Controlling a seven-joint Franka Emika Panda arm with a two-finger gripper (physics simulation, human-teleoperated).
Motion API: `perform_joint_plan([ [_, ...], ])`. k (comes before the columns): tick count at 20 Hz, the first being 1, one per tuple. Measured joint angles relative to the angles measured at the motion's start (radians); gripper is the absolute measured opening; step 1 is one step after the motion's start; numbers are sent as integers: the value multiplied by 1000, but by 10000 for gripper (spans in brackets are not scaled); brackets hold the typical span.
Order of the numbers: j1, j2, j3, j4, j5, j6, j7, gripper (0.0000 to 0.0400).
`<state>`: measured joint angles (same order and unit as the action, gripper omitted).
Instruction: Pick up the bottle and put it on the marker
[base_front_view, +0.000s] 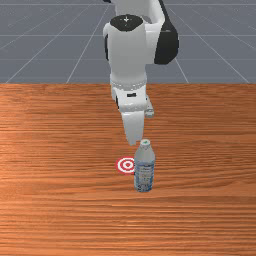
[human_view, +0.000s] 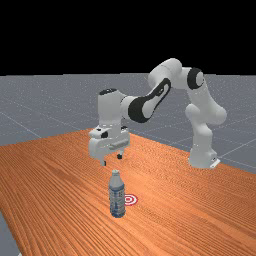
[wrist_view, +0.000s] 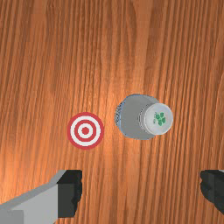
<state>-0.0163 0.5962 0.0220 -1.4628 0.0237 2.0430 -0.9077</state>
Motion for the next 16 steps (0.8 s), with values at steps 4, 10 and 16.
perform_joint_plan([
  [4,2,11,11,34,-10,-44,-43,400],
  [10,42,-59,13,-148,-18,253,22,400],
  [16,44,-39,12,-203,-20,359,22,400],
])
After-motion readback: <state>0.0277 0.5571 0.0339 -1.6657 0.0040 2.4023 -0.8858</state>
